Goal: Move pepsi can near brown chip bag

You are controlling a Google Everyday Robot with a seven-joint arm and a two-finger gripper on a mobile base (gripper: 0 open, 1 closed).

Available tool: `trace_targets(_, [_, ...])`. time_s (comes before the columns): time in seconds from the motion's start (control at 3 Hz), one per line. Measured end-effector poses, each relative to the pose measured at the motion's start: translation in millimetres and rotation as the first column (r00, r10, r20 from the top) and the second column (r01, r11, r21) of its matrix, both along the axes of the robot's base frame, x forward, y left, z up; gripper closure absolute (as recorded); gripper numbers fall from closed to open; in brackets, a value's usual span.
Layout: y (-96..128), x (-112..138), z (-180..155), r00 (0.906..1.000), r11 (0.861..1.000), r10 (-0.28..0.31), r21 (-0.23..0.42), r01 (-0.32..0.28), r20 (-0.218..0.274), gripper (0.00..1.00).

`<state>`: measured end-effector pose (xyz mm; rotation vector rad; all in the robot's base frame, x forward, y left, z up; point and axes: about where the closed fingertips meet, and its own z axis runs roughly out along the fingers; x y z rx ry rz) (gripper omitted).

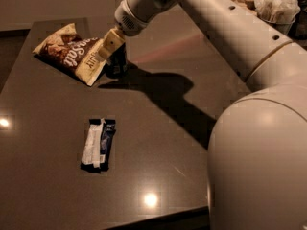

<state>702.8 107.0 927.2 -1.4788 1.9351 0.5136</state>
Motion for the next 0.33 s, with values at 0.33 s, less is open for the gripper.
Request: trace_targets(0.33, [0.1, 0.0, -0.1, 1.0000, 1.000, 0.000, 0.000, 0.000, 0.000, 0.00])
